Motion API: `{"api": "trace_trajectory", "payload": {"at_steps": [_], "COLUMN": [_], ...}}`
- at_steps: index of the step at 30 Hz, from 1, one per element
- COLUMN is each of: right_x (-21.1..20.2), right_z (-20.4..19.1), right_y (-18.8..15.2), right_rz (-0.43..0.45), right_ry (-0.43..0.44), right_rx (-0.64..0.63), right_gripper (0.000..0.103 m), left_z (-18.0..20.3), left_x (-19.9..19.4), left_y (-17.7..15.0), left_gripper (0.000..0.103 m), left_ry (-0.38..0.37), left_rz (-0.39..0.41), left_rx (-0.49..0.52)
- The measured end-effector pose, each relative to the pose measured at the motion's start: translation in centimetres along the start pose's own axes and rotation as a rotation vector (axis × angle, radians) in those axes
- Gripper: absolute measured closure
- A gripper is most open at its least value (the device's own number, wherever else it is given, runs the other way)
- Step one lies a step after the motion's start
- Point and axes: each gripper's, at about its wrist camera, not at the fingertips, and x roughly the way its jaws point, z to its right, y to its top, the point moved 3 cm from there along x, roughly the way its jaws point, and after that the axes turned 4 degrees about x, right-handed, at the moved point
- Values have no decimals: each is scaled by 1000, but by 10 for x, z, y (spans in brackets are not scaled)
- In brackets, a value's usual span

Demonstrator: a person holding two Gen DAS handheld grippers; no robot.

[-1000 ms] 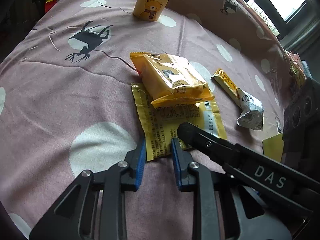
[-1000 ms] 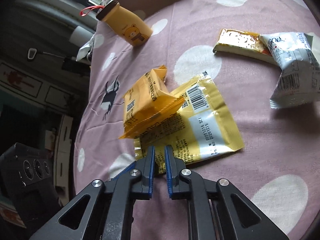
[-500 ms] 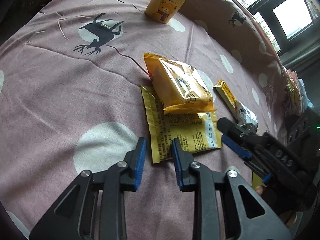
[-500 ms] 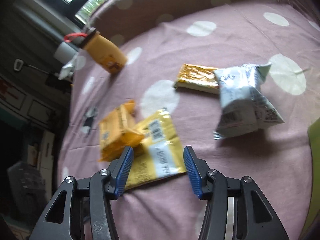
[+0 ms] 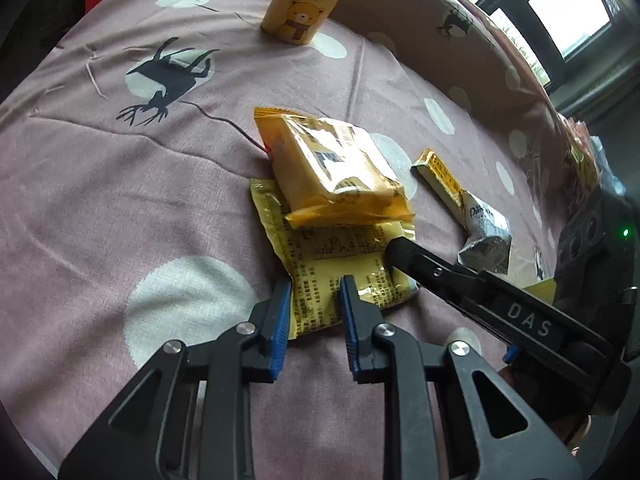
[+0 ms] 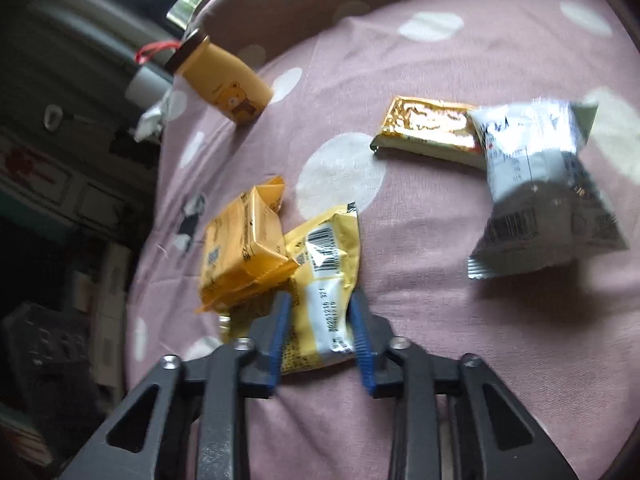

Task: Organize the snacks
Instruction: 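Carry the gold-and-yellow wrapper with the right tool over the box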

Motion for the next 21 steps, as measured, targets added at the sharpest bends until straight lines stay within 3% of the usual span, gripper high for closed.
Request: {"api": "trace_trajectory", "payload": {"at_steps": [7,21], "right_x": [-24,-144], "right_z": [-10,20], "right_y": [-16,-39], "right_rz": [6,251], "right_ry": [7,-35], "right_rx": [-30,39], "right_gripper": [75,75], "left_z": [15,116], "left_x": [-17,-70], "left_y": [-6,-27], "left_gripper": [82,81], "left_ry": [10,-145], "left_rz": [25,189], "left_rx": [61,320]}}
